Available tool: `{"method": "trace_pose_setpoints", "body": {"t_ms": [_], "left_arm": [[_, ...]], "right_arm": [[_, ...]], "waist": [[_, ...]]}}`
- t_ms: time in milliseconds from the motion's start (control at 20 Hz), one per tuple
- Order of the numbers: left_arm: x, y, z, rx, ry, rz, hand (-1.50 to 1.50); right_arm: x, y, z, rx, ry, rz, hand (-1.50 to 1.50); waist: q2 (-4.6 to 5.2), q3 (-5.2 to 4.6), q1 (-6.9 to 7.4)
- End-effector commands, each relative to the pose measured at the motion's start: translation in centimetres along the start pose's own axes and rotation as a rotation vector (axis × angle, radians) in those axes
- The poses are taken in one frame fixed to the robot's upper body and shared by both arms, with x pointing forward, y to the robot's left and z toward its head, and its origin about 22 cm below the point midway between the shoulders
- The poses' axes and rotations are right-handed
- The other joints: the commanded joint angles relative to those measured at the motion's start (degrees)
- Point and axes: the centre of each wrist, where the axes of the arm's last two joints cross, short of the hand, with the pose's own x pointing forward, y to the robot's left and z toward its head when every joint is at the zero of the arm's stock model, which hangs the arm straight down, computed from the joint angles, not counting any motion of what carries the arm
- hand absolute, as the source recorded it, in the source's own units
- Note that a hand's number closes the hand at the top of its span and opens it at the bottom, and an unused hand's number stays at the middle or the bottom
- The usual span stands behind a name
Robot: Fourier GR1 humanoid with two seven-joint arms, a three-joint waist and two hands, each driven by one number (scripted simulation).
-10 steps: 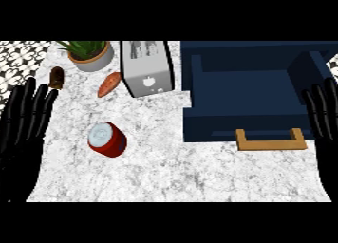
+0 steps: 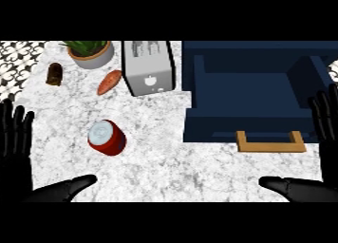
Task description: Pick up the can, place it into the drawer and close the drawer
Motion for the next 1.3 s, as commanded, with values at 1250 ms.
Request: {"method": "trace_pose_setpoints", "body": {"t_ms": [1250], "left_arm": [[-4.7, -5.4, -0.3, 0.167, 0.282, -0.043, -1.5]], "right_arm": [[0.0, -3.1, 3.2, -0.055, 0.086, 0.014, -1.5]], "waist": [[-0.11, -0.21, -0.78]]}}
